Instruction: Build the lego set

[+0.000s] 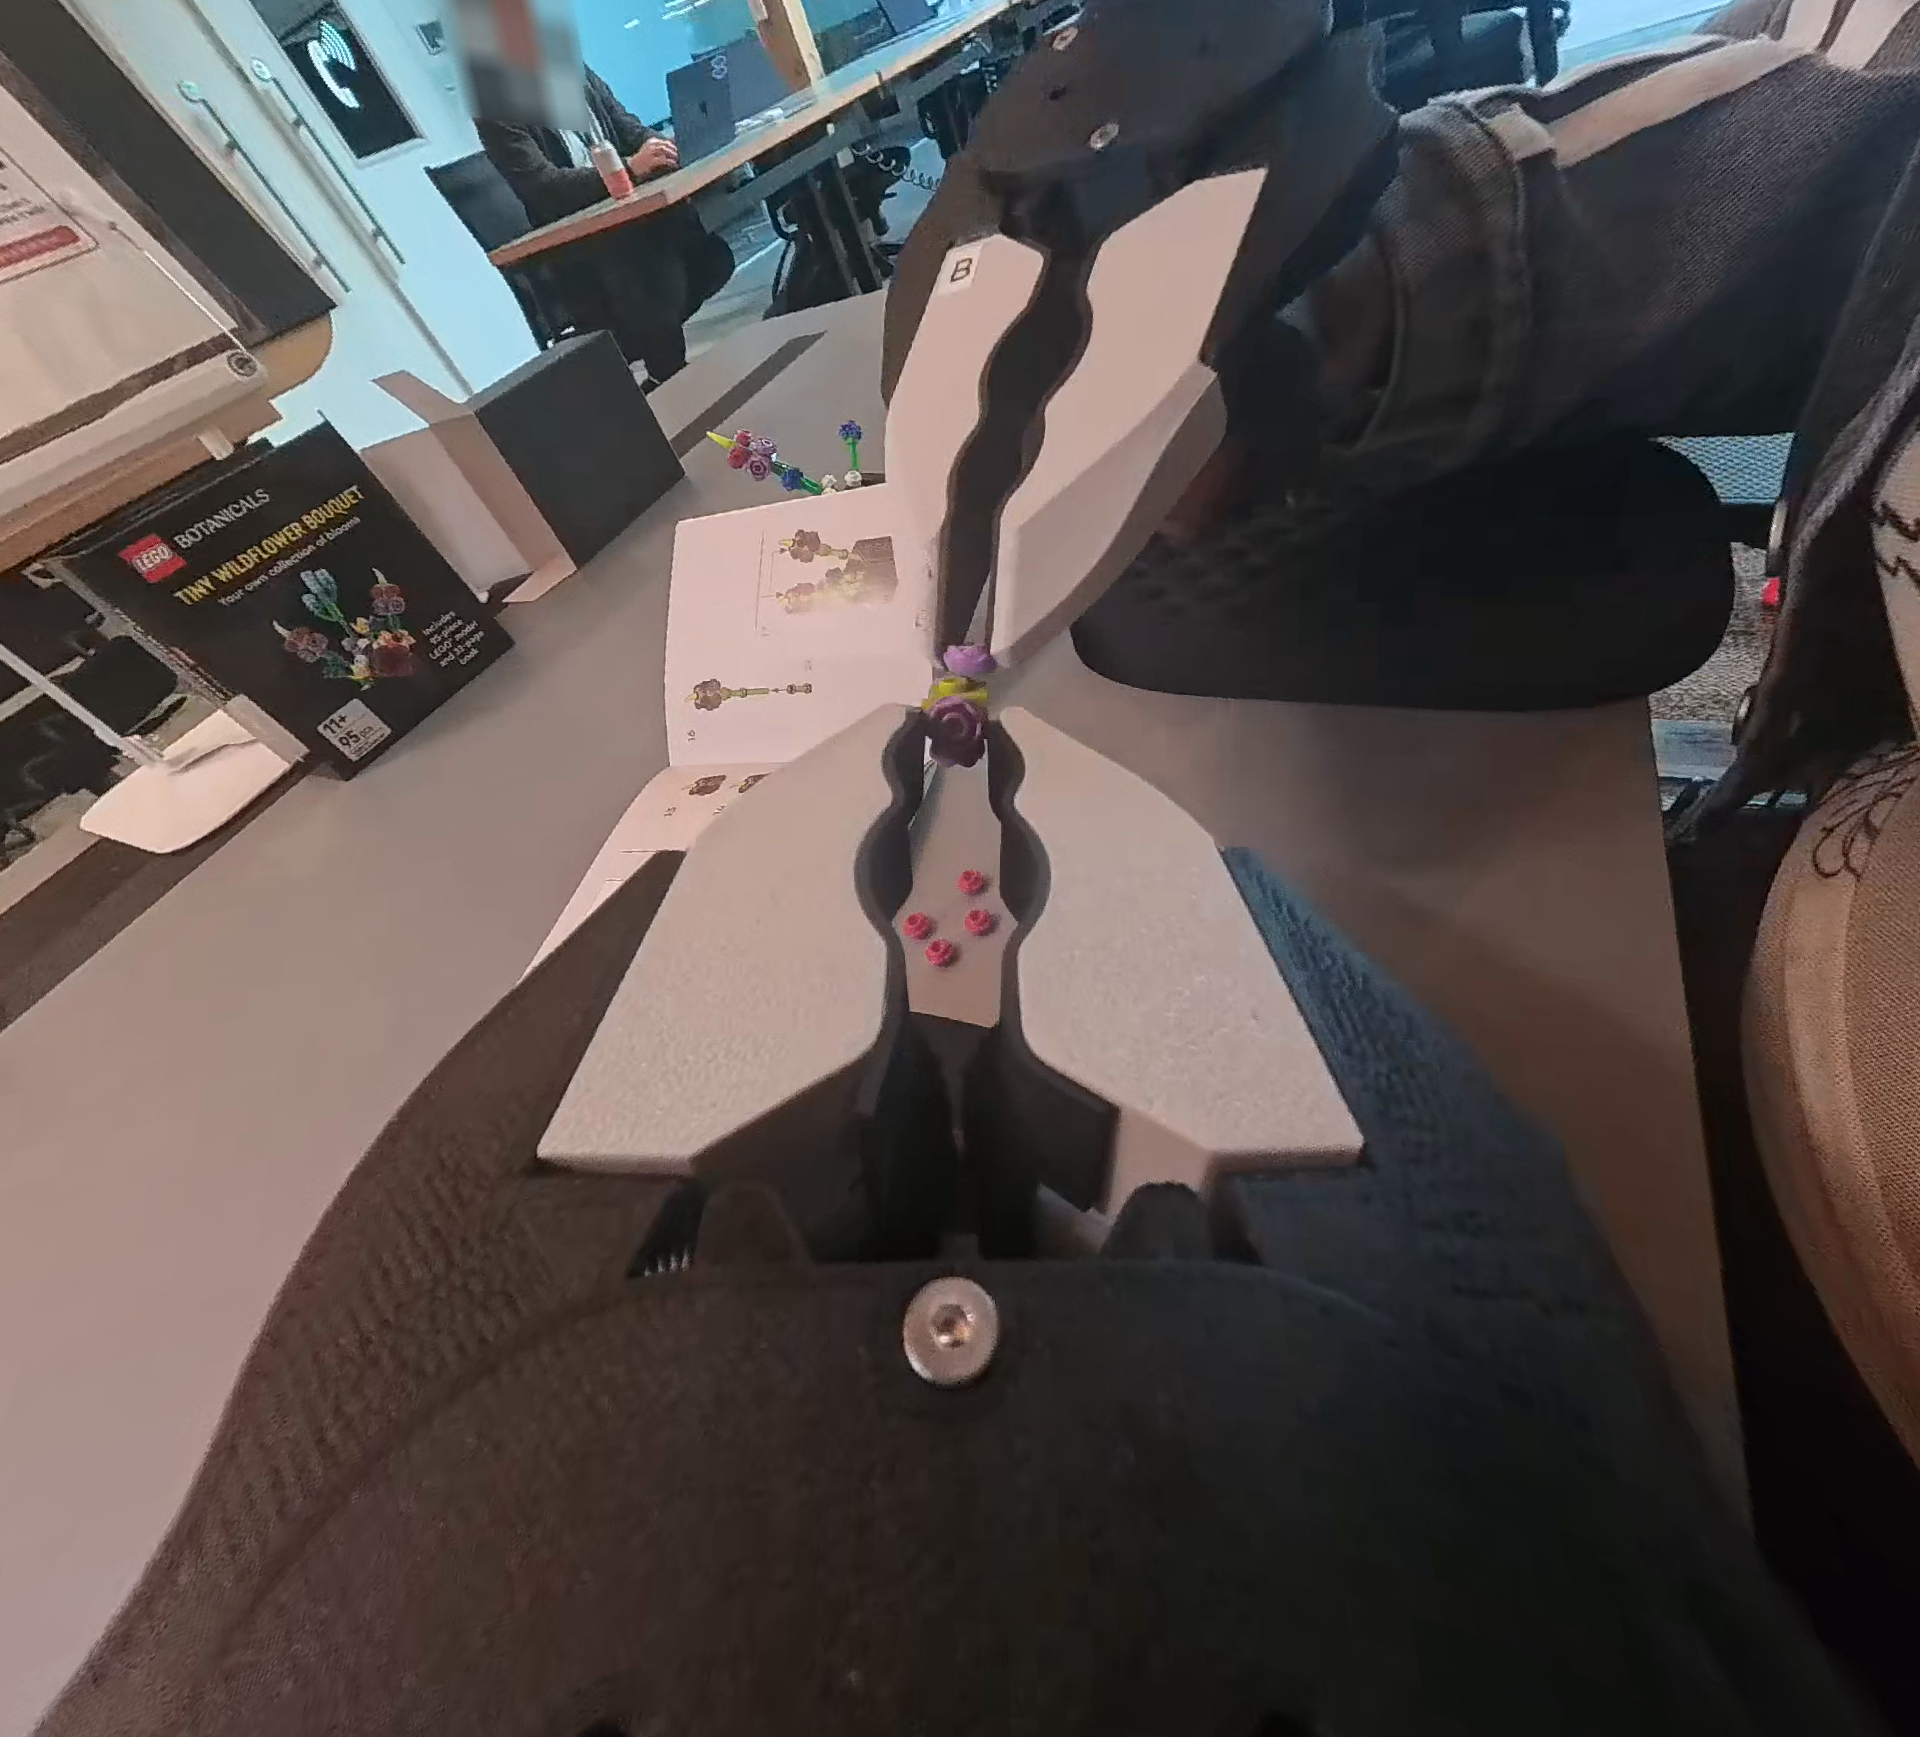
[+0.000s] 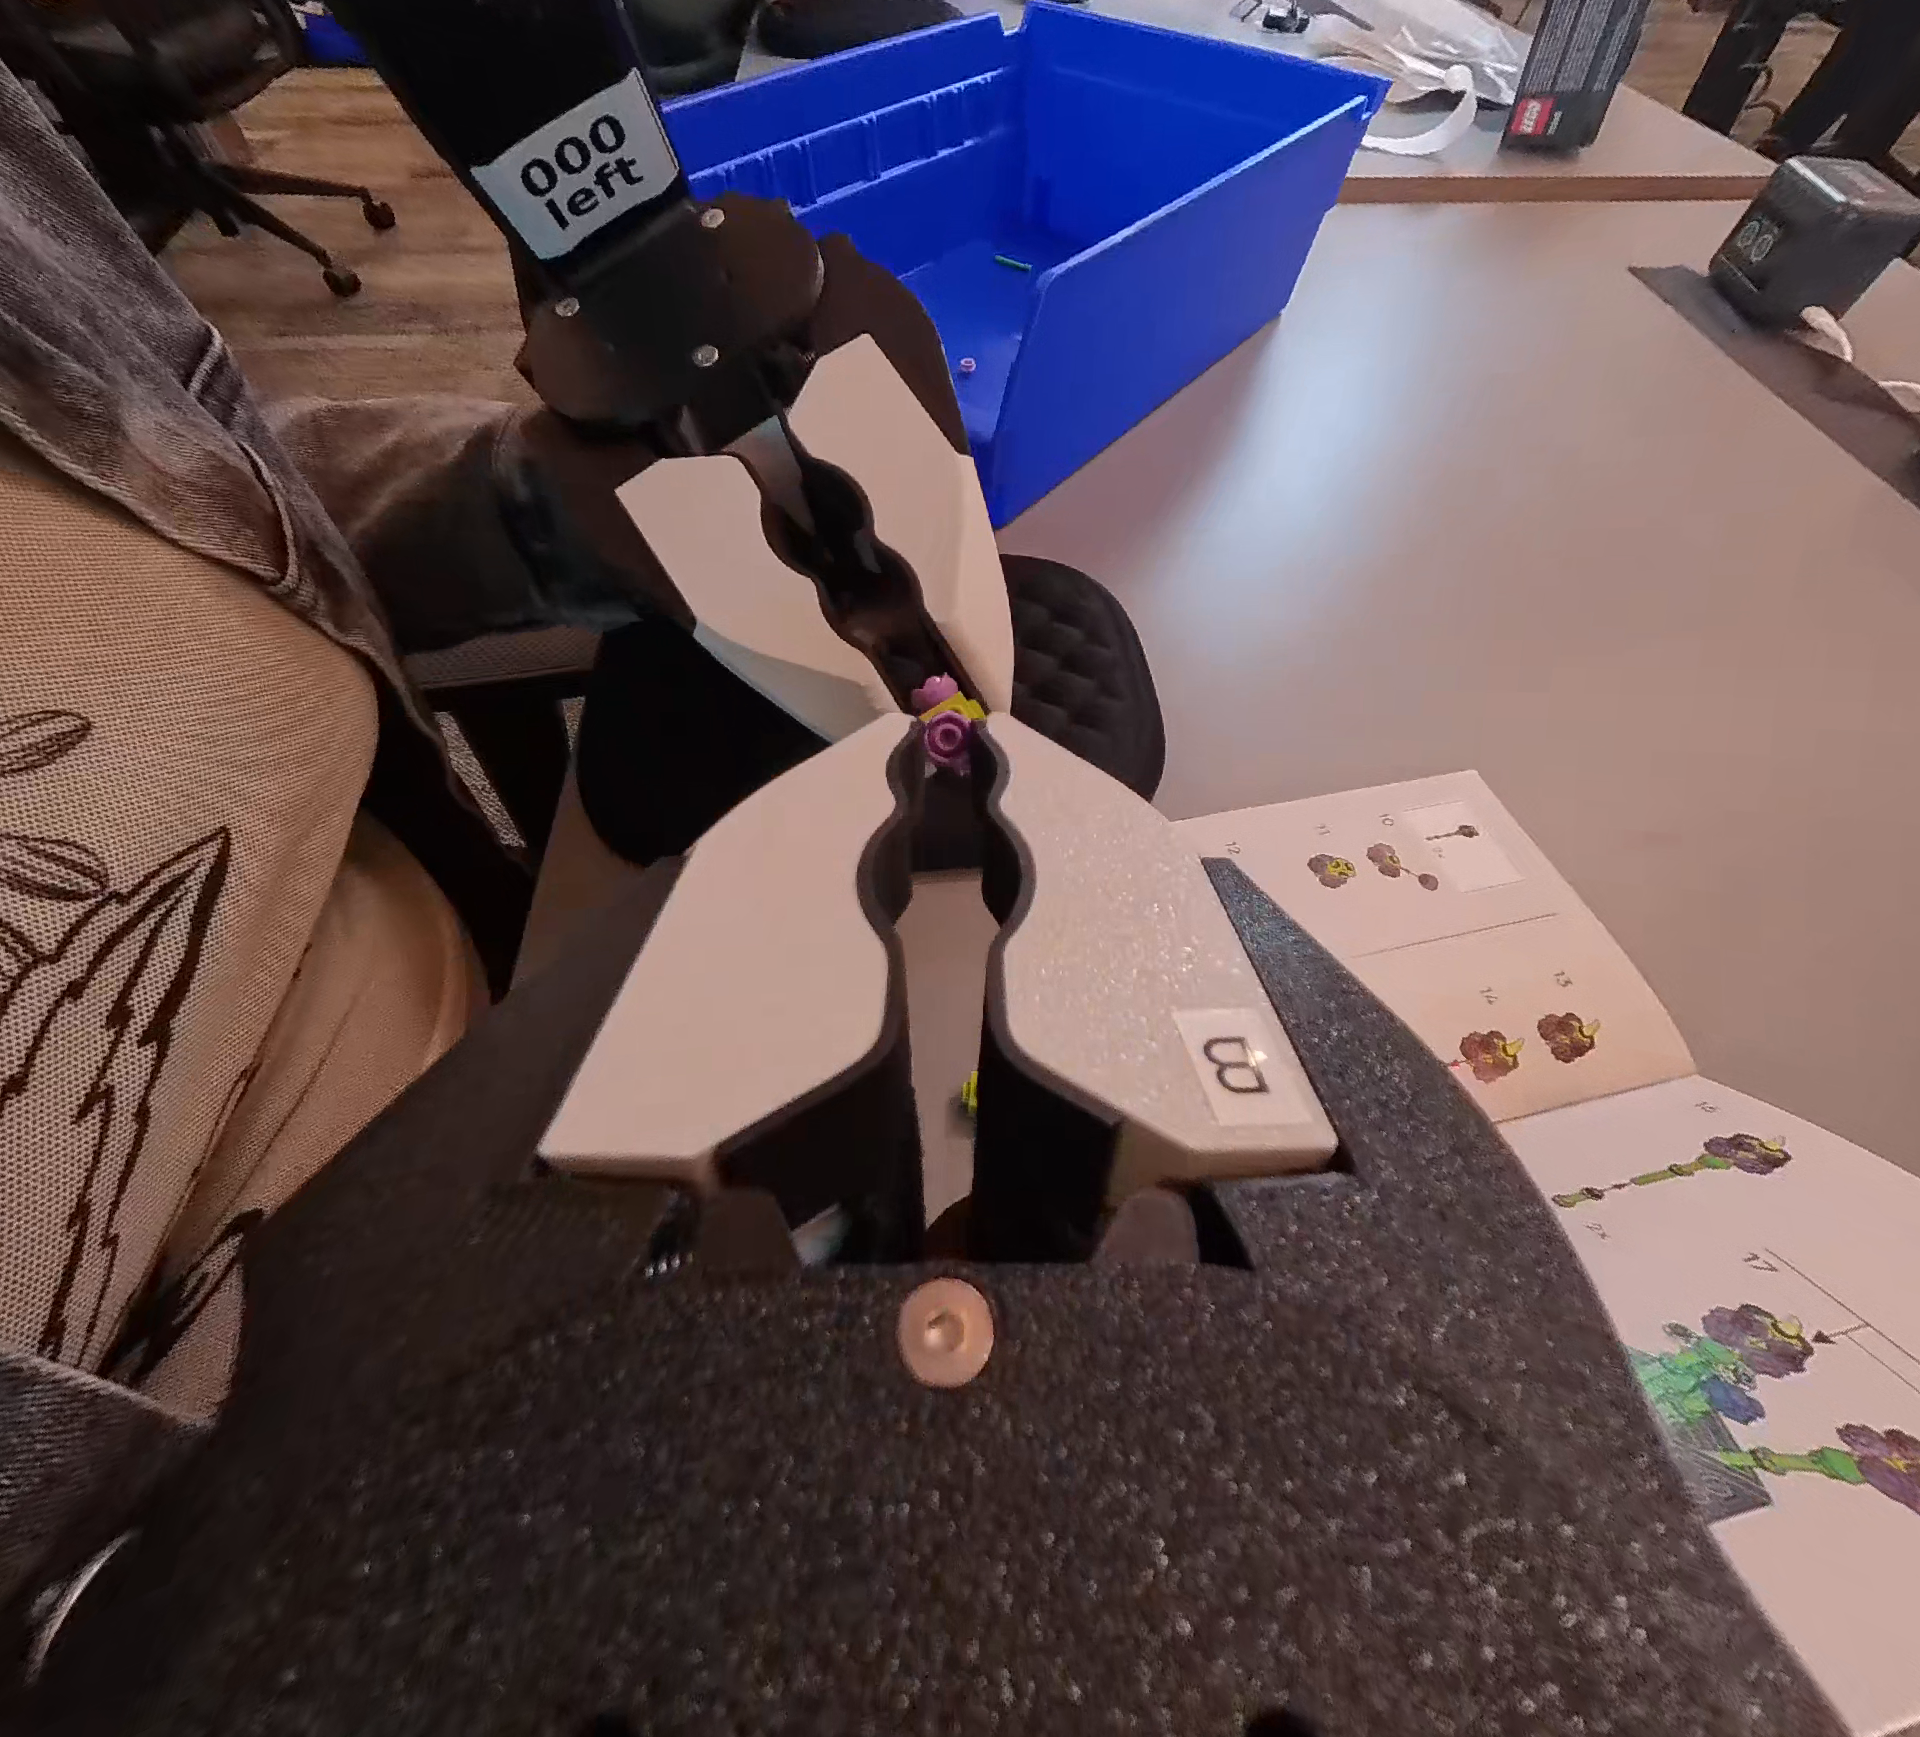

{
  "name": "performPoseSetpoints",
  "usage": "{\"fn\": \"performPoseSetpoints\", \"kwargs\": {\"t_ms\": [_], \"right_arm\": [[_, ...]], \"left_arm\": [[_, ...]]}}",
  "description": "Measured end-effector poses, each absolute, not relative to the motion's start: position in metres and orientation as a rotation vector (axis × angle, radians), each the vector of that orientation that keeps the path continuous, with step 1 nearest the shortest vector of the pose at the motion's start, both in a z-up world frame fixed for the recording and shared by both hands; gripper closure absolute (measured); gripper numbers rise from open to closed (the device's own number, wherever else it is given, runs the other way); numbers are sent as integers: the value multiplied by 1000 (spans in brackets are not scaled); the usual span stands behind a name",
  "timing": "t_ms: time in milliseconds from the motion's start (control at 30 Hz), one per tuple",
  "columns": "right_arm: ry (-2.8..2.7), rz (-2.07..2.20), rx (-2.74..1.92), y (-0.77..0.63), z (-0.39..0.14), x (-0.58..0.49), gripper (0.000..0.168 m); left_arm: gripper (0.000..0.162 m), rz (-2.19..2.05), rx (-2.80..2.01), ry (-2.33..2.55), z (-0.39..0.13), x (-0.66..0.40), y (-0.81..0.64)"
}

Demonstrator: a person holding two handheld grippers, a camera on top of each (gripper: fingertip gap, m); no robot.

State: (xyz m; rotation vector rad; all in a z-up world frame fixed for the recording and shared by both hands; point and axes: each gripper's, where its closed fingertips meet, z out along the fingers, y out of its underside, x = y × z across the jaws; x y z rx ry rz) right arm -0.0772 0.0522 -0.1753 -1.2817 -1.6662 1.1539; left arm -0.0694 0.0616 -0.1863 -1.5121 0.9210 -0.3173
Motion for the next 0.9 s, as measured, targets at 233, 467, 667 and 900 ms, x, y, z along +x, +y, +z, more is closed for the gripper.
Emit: {"fn": "performPoseSetpoints", "kwargs": {"t_ms": [233,467,667,900], "right_arm": [[-1690,1116,-1289,53,-181,-77,160],[-1736,1060,-1290,52,-187,-76,160],[-1747,1016,-1283,52,-194,-75,160],[-1763,817,-1272,58,-205,-74,160]], "left_arm": [[152,-300,-1534,960,-192,-66,62],[152,-298,-1556,993,-198,-64,61],[153,-270,-1573,1028,-205,-63,60],[152,-235,-1667,1049,-217,-63,67]]}}
